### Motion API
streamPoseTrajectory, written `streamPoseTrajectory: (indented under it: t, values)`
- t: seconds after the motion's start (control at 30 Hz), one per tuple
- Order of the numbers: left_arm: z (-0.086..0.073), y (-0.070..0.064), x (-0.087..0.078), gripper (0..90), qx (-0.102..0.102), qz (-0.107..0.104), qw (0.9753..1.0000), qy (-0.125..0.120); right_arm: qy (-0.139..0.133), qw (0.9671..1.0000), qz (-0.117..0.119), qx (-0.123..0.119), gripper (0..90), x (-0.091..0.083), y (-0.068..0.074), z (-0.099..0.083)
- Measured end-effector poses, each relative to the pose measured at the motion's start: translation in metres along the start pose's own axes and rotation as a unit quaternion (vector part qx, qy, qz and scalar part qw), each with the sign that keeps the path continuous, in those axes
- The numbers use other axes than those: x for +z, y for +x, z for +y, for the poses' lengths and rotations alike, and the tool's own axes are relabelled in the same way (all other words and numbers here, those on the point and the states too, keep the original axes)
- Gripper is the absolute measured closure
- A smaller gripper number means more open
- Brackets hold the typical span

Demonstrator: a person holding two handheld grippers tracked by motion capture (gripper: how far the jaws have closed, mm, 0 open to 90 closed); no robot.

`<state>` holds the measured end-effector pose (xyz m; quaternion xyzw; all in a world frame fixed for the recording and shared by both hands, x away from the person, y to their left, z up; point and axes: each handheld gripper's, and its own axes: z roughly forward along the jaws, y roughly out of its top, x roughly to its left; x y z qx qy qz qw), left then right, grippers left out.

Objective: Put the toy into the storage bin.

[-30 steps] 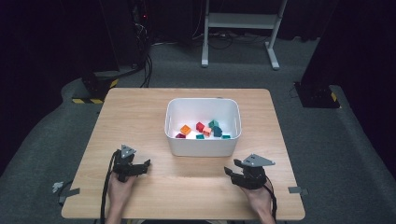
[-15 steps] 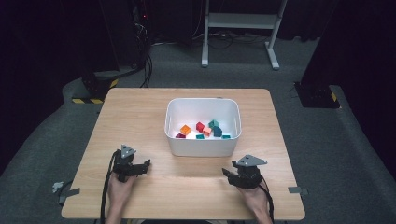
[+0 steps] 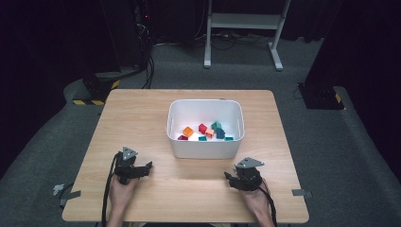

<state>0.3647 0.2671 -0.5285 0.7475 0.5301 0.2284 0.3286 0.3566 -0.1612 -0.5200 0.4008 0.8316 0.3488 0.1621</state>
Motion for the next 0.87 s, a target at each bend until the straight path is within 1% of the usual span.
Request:
streamPoseTrajectory:
  t: [0.03,0.07,0.1,0.23,0.3,0.5,0.7,0.87]
  values:
    - [0.0,-0.0001,0.0,14.5,-0.001,0.0,1.0,0.0,-0.007,1.0,-0.003,-0.002,41.5,0.0006,0.0018,-0.002]
    - [-0.0001,-0.0001,0.0,14.5,-0.001,0.0,1.0,0.0,-0.012,0.9999,-0.006,-0.01,40.5,0.0008,0.003,-0.0036]
    - [-0.0001,-0.0002,0.0,14.5,-0.001,0.0,1.0,0.0,-0.014,0.9998,-0.007,-0.008,40.2,0.0007,0.004,-0.0046]
    - [-0.0001,-0.0002,0.0,14.6,-0.001,0.0,1.0,0.0,-0.013,0.9999,-0.008,-0.006,38.2,0.0004,0.0053,-0.0051]
    - [-0.0001,-0.0002,0.0,14.6,-0.001,0.0,1.0,0.0,-0.014,0.9998,-0.01,-0.008,35.2,0.0007,0.0051,-0.005]
    - [-0.0001,-0.0001,-0.0001,14.5,0.0,0.0,1.0,0.001,-0.009,0.9999,-0.014,-0.002,29.4,0.0009,0.0052,-0.0049]
    - [-0.0001,0.0001,-0.0002,14.6,0.001,0.0,1.0,0.001,-0.008,0.9998,-0.016,-0.004,27.3,0.0006,0.0055,-0.0055]
    - [-0.0001,0.0001,-0.0003,14.6,0.002,0.0,1.0,0.002,-0.006,0.9996,-0.027,0.008,24.6,0.0006,0.0071,-0.0057]
